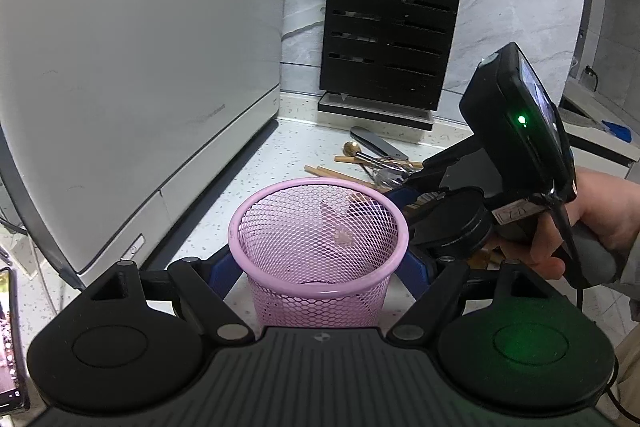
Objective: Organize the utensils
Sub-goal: 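Close the right gripper on the wooden-handled spoon's neck, then lift the spoon with the right gripper and carry it over the pink cup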
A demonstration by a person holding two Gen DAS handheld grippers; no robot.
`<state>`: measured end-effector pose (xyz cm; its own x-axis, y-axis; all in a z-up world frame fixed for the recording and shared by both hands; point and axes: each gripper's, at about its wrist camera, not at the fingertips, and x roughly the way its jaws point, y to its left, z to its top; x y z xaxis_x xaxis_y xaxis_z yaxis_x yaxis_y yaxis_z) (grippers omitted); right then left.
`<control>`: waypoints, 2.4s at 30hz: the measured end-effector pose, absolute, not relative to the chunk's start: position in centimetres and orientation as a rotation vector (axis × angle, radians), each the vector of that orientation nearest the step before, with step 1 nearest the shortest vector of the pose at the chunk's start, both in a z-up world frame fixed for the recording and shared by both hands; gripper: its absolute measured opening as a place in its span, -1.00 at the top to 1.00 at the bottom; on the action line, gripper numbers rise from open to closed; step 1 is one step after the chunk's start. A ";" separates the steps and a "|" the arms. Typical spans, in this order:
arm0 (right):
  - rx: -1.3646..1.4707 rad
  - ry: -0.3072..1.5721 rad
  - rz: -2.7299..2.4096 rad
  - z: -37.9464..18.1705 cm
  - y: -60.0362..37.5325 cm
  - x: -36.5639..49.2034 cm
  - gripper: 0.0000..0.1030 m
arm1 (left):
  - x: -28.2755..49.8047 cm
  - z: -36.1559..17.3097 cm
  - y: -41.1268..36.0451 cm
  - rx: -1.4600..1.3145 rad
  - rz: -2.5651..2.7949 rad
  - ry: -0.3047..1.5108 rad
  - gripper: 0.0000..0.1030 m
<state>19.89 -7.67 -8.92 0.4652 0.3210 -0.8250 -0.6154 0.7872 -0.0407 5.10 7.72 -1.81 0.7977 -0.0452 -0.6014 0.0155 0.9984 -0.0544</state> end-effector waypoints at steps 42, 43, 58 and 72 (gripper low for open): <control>-0.244 0.954 0.543 -8.8 -8.7 22.3 0.31 | 5.0 -1.9 8.1 -0.042 -0.042 0.642 -0.80; -0.230 0.960 0.547 -8.9 -8.8 22.5 0.30 | 5.0 -1.9 8.1 -0.040 -0.042 0.642 -0.80; -0.238 0.876 0.584 -7.4 -8.9 21.3 1.00 | 5.2 -2.1 7.9 -0.028 -0.043 0.638 -0.80; -0.169 0.756 0.540 -2.3 -11.7 17.9 1.00 | 5.3 -2.1 7.1 -0.031 -0.096 0.636 -0.80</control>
